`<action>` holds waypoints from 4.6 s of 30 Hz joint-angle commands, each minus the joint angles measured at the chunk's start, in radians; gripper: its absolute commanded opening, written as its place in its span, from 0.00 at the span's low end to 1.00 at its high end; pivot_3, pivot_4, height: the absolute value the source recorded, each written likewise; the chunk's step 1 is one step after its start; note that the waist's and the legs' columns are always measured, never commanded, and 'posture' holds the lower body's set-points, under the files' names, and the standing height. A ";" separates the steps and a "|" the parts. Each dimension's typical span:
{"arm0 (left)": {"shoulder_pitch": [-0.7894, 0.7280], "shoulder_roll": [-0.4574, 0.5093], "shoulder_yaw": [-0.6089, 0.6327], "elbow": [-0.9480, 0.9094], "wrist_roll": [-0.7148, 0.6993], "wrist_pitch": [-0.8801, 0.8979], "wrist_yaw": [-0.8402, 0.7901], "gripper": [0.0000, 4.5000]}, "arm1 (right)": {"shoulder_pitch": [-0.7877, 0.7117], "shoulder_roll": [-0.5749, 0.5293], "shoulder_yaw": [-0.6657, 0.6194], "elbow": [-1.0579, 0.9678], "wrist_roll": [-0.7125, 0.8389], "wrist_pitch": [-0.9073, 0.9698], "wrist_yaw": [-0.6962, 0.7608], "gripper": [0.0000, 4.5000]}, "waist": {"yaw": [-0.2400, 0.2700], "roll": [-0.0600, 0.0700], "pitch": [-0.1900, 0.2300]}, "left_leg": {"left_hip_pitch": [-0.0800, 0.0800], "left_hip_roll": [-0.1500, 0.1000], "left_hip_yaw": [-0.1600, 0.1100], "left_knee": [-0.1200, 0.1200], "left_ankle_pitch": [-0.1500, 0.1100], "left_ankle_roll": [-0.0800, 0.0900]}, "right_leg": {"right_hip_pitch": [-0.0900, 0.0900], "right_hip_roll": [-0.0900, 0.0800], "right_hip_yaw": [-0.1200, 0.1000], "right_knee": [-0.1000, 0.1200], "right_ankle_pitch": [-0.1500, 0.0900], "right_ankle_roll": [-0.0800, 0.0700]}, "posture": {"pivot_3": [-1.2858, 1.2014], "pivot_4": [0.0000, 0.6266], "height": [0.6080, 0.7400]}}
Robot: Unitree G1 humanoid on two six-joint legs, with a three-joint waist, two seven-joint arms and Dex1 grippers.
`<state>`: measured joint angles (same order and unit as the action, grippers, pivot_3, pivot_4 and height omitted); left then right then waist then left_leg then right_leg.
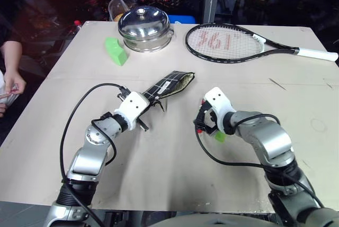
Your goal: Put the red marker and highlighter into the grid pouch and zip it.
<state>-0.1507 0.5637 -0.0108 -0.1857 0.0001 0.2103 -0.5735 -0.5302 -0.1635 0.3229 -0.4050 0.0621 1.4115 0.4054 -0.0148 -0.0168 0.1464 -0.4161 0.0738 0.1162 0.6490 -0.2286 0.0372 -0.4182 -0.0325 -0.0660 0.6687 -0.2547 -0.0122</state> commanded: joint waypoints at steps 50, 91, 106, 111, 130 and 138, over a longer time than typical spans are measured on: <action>-0.039 -0.038 -0.052 -0.049 -0.063 -0.050 -0.114 0.00 | -0.239 -0.521 0.026 0.039 0.000 -0.705 0.622 0.87 | 0.007 -0.001 0.004 | -0.003 0.000 0.002 0.001 0.002 -0.003 | -0.001 -0.001 0.000 -0.003 0.000 0.000 | 0.52 0.24 1.00; -0.124 -0.039 -0.097 0.091 -0.026 -0.129 -0.110 0.00 | 0.007 -0.532 -0.090 -0.334 0.163 -0.135 0.147 0.18 | -0.003 -0.005 0.003 | -0.001 -0.001 -0.002 0.001 -0.001 0.001 | 0.002 0.000 -0.001 -0.002 -0.002 0.004 | 0.52 0.24 1.00; -0.162 -0.047 -0.157 0.038 -0.046 -0.194 -0.208 0.00 | -0.397 -0.504 0.411 0.243 -0.108 -0.798 0.414 0.18 | 0.003 -0.004 0.004 | -0.001 -0.001 -0.001 0.001 -0.001 0.001 | 0.001 0.000 -0.001 -0.003 -0.001 0.002 | 0.52 0.24 1.00; -0.135 -0.042 -0.139 0.013 -0.071 -0.151 -0.224 0.00 | -0.494 -0.402 0.422 0.555 -0.157 -1.123 0.562 0.18 | -0.001 -0.003 0.004 | -0.001 0.000 0.000 0.001 0.000 0.001 | 0.001 0.001 0.000 -0.002 0.000 0.000 | 0.52 0.24 1.00; -0.187 -0.080 -0.073 0.054 -0.165 0.029 -0.175 0.00 | -0.058 -0.366 -0.263 -0.145 0.548 -0.050 0.395 0.78 | 0.013 -0.002 0.004 | 0.000 0.000 -0.002 0.001 -0.001 0.001 | 0.002 -0.001 -0.001 0.002 0.000 -0.001 | 0.52 0.24 1.00; -0.185 -0.065 -0.114 0.040 -0.160 0.008 -0.241 0.00 | -0.073 -0.042 -0.213 -0.037 0.427 -0.102 0.068 0.78 | 0.002 -0.003 0.004 | 0.000 -0.001 -0.002 0.003 0.000 0.001 | 0.001 0.000 -0.001 0.004 0.000 0.000 | 0.52 0.24 1.00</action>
<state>-0.3319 0.4897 -0.1251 -0.1080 -0.1524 0.2384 -0.7958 -0.5804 -0.2335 0.1209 -0.4506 0.4992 1.3419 0.5177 -0.0127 -0.0193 0.1508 -0.4162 0.0731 0.1145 0.6520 -0.2288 0.0376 -0.4172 -0.0323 -0.0667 0.6725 -0.2547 -0.0122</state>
